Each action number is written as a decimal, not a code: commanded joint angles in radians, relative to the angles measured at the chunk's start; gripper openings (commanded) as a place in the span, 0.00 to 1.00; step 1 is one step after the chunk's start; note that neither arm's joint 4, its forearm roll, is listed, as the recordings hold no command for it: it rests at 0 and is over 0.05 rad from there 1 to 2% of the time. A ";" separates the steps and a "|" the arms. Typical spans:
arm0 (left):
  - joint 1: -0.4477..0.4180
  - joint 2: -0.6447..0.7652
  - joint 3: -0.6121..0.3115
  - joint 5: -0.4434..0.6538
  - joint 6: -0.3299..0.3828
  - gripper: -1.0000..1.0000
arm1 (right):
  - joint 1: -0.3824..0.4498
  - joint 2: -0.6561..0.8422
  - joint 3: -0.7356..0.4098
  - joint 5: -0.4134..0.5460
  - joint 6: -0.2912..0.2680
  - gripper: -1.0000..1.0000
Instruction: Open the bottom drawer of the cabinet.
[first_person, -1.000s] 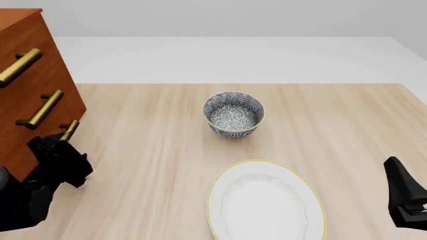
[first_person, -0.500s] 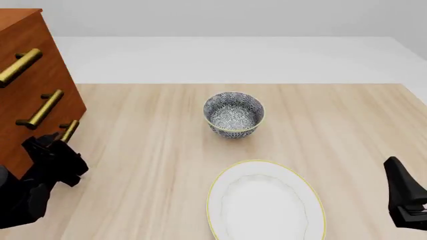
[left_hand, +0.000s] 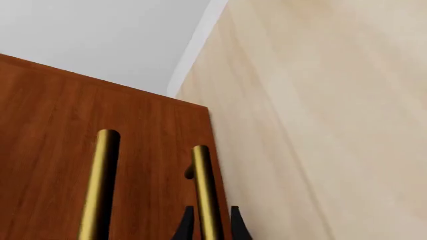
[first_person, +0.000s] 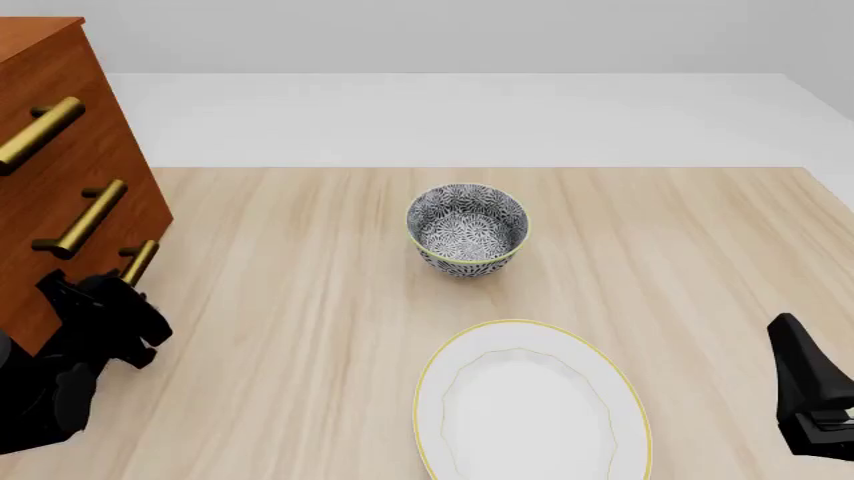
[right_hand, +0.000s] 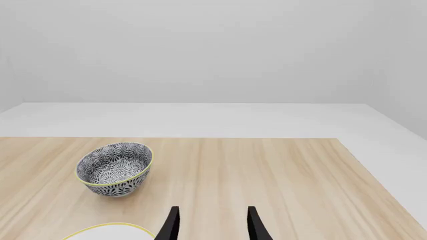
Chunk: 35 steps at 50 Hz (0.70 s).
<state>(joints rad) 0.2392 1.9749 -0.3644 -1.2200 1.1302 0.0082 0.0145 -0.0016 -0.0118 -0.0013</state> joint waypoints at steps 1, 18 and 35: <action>-0.033 0.012 0.008 0.000 0.042 0.00 | 0.000 0.000 0.000 0.000 0.000 1.00; -0.088 -0.013 0.031 0.000 0.051 0.00 | 0.000 0.000 0.000 0.000 0.000 1.00; -0.215 0.110 -0.070 0.000 0.054 0.00 | 0.000 0.000 0.000 0.000 0.000 1.00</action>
<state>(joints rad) 0.1300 1.9783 -0.3538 -1.2202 1.1748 0.0081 0.0144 -0.0016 -0.0118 -0.0012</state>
